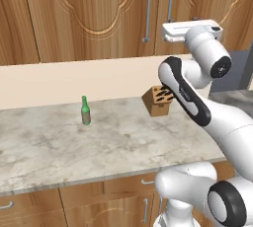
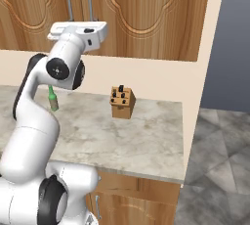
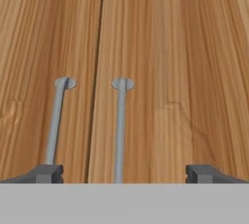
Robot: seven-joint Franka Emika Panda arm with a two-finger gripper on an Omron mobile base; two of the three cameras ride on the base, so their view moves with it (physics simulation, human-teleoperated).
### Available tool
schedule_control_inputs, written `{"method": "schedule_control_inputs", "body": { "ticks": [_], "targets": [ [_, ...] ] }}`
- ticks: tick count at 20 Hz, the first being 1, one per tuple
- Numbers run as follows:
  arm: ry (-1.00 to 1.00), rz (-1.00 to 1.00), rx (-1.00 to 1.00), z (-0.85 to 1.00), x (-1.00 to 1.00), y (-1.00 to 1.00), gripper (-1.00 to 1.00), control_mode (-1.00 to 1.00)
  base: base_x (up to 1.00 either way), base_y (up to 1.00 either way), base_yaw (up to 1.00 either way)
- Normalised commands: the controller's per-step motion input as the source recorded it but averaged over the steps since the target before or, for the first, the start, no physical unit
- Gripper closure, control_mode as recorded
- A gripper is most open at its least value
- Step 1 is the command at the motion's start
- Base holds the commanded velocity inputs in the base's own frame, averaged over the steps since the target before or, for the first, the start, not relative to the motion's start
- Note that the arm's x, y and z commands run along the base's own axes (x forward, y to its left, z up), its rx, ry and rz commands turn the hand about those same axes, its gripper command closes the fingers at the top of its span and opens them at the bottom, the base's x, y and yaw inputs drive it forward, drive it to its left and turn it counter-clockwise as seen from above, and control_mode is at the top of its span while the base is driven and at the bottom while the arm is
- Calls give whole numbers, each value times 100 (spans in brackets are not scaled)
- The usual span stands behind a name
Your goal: Pick the soap dispenser and dish brush from the cabinet and place them on the counter.
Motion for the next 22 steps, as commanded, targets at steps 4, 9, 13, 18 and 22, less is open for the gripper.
{"method": "schedule_control_inputs", "body": {
  "ticks": [4, 9, 13, 18, 22],
  "targets": [
    [0, 0, 0, -4, 30, 0, -100, -100, 0, 0, 0],
    [0, 0, 0, -1, 34, 0, -100, -100, 0, 0, 0],
    [0, 0, 0, -4, 28, 0, -100, -100, 0, 0, 0],
    [0, 0, 0, -1, 25, 0, -100, -100, 0, 0, 0],
    [0, 0, 0, 0, 25, 0, -100, -100, 0, 0, 0]
  ]
}}
